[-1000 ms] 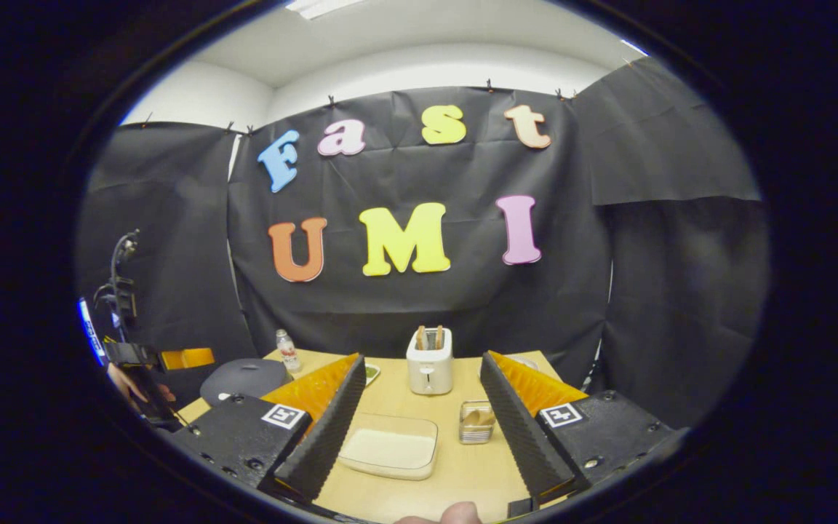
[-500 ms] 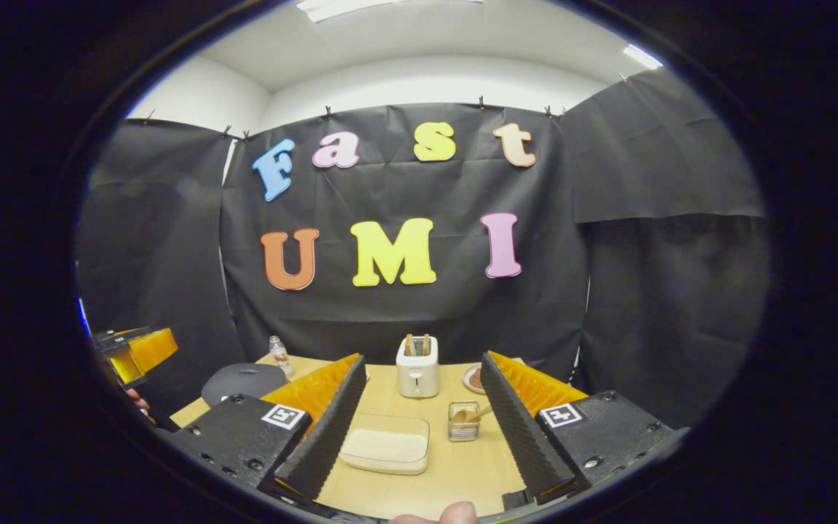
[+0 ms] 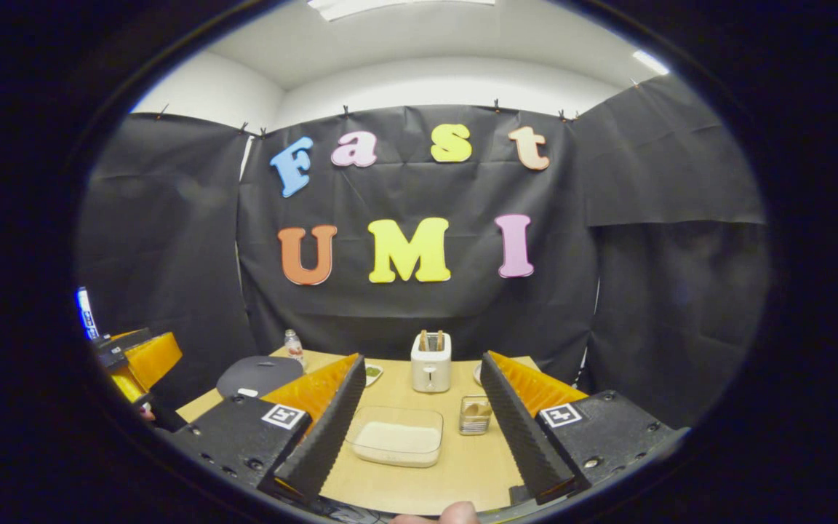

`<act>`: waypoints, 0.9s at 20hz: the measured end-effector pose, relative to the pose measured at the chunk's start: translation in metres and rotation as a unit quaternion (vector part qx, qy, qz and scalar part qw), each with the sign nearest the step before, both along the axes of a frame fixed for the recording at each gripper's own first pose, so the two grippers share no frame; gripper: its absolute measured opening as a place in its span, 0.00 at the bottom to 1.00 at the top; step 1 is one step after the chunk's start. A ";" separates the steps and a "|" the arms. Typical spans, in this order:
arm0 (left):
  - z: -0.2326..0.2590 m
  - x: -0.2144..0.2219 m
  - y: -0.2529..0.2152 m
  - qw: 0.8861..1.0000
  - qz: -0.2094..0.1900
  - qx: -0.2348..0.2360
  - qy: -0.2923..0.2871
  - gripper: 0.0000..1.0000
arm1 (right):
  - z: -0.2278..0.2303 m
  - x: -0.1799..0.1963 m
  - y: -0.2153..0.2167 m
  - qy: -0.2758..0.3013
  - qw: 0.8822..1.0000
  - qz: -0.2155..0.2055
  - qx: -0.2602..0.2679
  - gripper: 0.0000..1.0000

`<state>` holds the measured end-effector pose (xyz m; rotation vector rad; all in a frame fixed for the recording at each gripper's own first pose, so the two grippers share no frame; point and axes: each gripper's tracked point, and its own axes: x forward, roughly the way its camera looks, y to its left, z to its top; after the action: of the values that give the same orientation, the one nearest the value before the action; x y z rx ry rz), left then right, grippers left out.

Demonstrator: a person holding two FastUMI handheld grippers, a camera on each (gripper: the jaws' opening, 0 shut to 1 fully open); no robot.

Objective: Close the left gripper, press the button to open the rice cooker; take a wooden spoon from the chopstick holder with the right hand, scoop a spoonful of rice and pour it into the rice cooker, then put the wooden spoon back into the chopstick holder.

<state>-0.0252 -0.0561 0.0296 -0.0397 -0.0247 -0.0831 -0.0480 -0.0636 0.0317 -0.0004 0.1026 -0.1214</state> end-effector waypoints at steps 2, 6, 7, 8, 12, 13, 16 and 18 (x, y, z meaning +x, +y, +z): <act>0.004 -0.003 0.002 1.000 -0.002 0.001 -0.005 0.95 | 0.001 -0.005 0.007 -0.003 1.000 0.004 0.003 1.00; -0.002 -0.008 0.012 1.000 0.005 0.012 -0.002 0.95 | -0.005 -0.008 0.007 -0.001 1.000 0.001 -0.006 1.00; -0.002 -0.009 0.015 1.000 0.007 0.012 -0.002 0.94 | -0.006 -0.009 0.010 0.001 1.000 0.004 -0.004 1.00; 0.000 -0.009 0.017 1.000 0.009 0.012 -0.005 0.95 | -0.004 -0.010 0.009 -0.001 1.000 0.001 -0.004 1.00; -0.005 -0.009 0.022 1.000 0.012 0.019 -0.004 0.95 | -0.006 -0.011 0.017 -0.002 1.000 0.001 -0.005 1.00; -0.004 -0.008 0.022 1.000 0.010 0.021 -0.006 0.95 | -0.005 -0.011 0.017 -0.003 1.000 0.000 -0.007 1.00; -0.003 -0.008 0.024 1.000 0.007 0.021 -0.004 0.95 | -0.001 -0.014 0.019 -0.009 1.000 -0.003 -0.005 1.00; -0.002 -0.008 0.025 1.000 0.006 0.020 -0.006 0.84 | 0.000 -0.017 0.018 -0.010 1.000 -0.004 -0.008 1.00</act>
<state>-0.0331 -0.0315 0.0278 0.0008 -0.0361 -0.0712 -0.0649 -0.0455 0.0316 -0.0142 0.0820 -0.1309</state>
